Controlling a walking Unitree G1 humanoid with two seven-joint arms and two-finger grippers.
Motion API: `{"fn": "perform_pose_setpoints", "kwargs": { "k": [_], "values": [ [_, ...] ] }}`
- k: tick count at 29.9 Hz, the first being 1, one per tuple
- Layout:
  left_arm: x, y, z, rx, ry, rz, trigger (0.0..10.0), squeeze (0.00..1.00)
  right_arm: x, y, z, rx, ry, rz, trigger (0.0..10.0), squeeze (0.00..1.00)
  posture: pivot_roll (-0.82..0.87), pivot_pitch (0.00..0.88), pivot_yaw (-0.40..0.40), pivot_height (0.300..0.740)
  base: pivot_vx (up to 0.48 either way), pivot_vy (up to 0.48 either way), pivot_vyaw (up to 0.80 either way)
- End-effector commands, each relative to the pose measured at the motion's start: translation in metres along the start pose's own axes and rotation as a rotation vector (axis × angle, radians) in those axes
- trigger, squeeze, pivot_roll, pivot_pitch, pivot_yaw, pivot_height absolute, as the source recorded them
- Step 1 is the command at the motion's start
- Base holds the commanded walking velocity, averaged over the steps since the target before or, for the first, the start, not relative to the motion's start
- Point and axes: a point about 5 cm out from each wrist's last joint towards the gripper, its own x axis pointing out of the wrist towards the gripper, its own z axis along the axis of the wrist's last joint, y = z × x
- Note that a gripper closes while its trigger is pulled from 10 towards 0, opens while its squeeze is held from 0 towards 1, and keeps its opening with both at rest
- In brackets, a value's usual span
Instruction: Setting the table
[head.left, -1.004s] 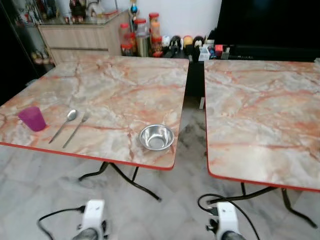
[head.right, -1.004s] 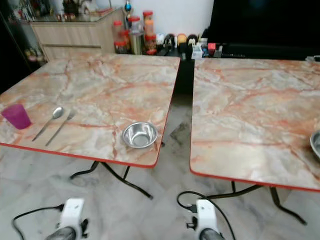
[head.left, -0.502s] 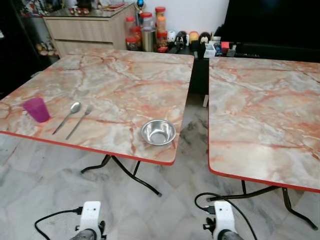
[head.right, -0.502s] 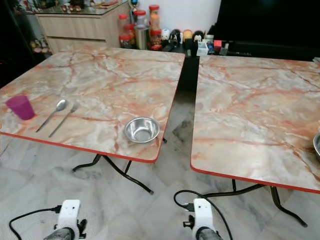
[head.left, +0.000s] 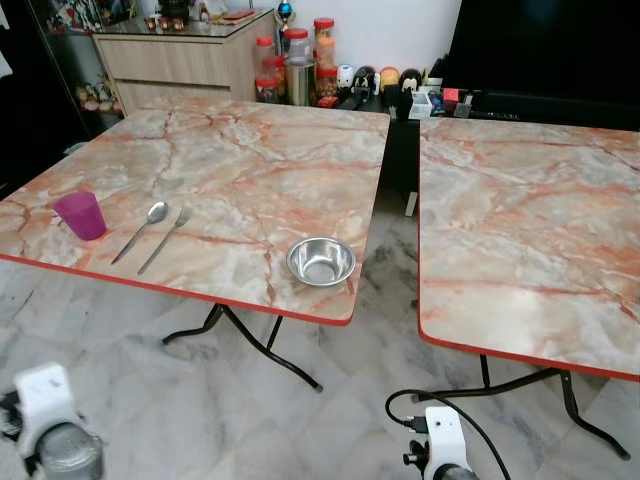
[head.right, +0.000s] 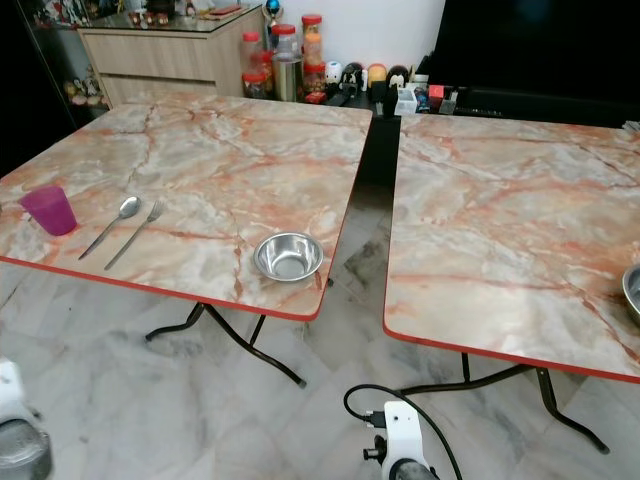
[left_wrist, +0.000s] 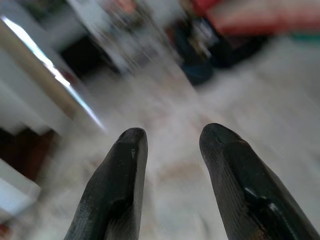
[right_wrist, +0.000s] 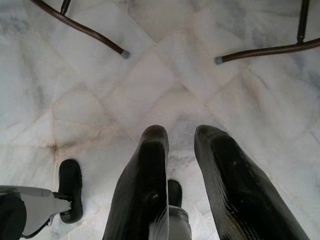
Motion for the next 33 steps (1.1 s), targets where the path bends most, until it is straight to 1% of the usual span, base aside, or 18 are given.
{"fn": "perform_pose_setpoints", "kwargs": {
  "k": [1,2,4,5,6,7,10,13,15,17,19,20,23,25,27,31,32,33],
  "values": [
    [0.006,-0.001,0.02,-0.02,-0.092,0.045,10.0,0.0,0.001,0.001,0.006,-0.009,-0.012,0.003,10.0,0.0,0.05,0.0,-0.009,0.74,0.0,0.0,0.0],
    [0.011,-0.003,0.04,-0.068,-0.164,0.058,10.0,0.0,0.001,0.001,0.007,-0.009,-0.014,0.003,10.0,0.0,0.05,0.0,-0.01,0.74,0.0,0.0,0.0],
    [0.012,-0.011,0.063,-0.108,-0.255,0.014,10.0,0.0,0.001,0.001,0.008,-0.012,-0.013,0.002,10.0,0.0,0.05,0.0,-0.011,0.74,0.0,0.0,0.0],
    [0.009,-0.023,0.089,-0.162,-0.353,-0.078,10.0,0.0,0.001,0.0,0.007,-0.012,-0.013,0.001,10.0,0.0,0.05,0.0,-0.011,0.74,0.0,0.0,0.0],
    [0.009,-0.023,0.089,-0.162,-0.353,-0.078,10.0,0.0,0.001,0.0,0.007,-0.012,-0.013,0.001,10.0,0.0,0.05,0.0,-0.011,0.74,0.0,0.0,0.0],
    [0.008,-0.027,0.097,-0.177,-0.381,-0.108,10.0,0.0,0.001,0.0,0.007,-0.012,-0.013,0.001,10.0,0.0,0.05,0.0,-0.011,0.74,0.0,0.0,0.0],
    [-0.006,-0.057,0.135,-0.305,-0.445,-0.338,10.0,0.0,0.001,-0.001,0.006,-0.015,-0.009,-0.001,10.0,0.0,0.04,0.0,-0.009,0.74,0.0,0.0,0.0],
    [-0.007,-0.059,0.137,-0.307,-0.446,-0.344,10.0,0.0,0.001,-0.001,0.006,-0.015,-0.009,-0.001,10.0,0.0,0.04,0.0,-0.009,0.74,0.0,0.0,0.0],
    [-0.036,-0.101,0.16,-0.411,-0.396,-0.658,10.0,0.0,0.0,-0.002,0.004,-0.002,-0.009,-0.011,10.0,0.0,0.02,0.0,0.004,0.74,0.0,0.0,0.0],
    [-0.059,-0.126,0.172,-0.53,-0.325,-0.853,10.0,0.0,0.0,-0.004,0.003,0.007,-0.009,-0.019,10.0,0.0,0.02,0.0,0.008,0.74,0.0,0.0,0.0],
    [-0.062,-0.129,0.173,-0.559,-0.302,-0.879,10.0,0.0,0.0,-0.004,0.003,0.008,-0.009,-0.02,10.0,0.0,0.02,0.0,0.008,0.74,0.0,0.0,0.0],
    [-0.071,-0.136,0.174,-0.658,-0.23,-0.933,10.0,0.0,0.0,-0.005,0.001,0.01,-0.006,-0.027,10.0,0.0,0.01,0.0,0.017,0.74,0.0,0.0,0.0],
    [-0.078,-0.143,0.174,-0.698,-0.184,-0.986,10.0,0.0,-0.001,-0.006,0.0,0.011,-0.003,-0.03,10.0,0.0,0.01,0.0,0.017,0.74,0.0,0.0,0.0],
    [-0.095,-0.153,0.179,-0.74,-0.158,-1.09,10.0,0.0,-0.001,-0.004,-0.002,0.014,0.001,-0.031,10.0,0.0,0.01,0.0,0.02,0.74,0.0,0.0,0.0],
    [-0.101,-0.157,0.182,-0.749,-0.146,-1.119,10.0,0.0,-0.001,-0.003,-0.003,0.016,0.002,-0.029,10.0,0.0,0.01,0.0,0.022,0.74,0.0,0.0,0.0],
    [-0.105,-0.163,0.184,-0.718,-0.134,-1.175,10.0,0.0,-0.001,-0.002,-0.003,0.018,0.001,-0.027,10.0,0.0,0.02,0.0,0.025,0.74,0.0,0.0,0.0],
    [-0.108,-0.166,0.185,-0.7,-0.129,-1.211,10.0,1.0,-0.001,-0.001,-0.003,0.02,0.001,-0.026,10.0,0.0,0.02,0.0,0.027,0.74,0.0,0.0,0.0],
    [-0.114,-0.17,0.187,-0.675,-0.121,-1.266,10.0,1.0,-0.001,0.0,-0.002,0.022,0.0,-0.025,10.0,0.0,0.02,0.0,0.029,0.74,0.0,0.0,0.0]
  ]
}}
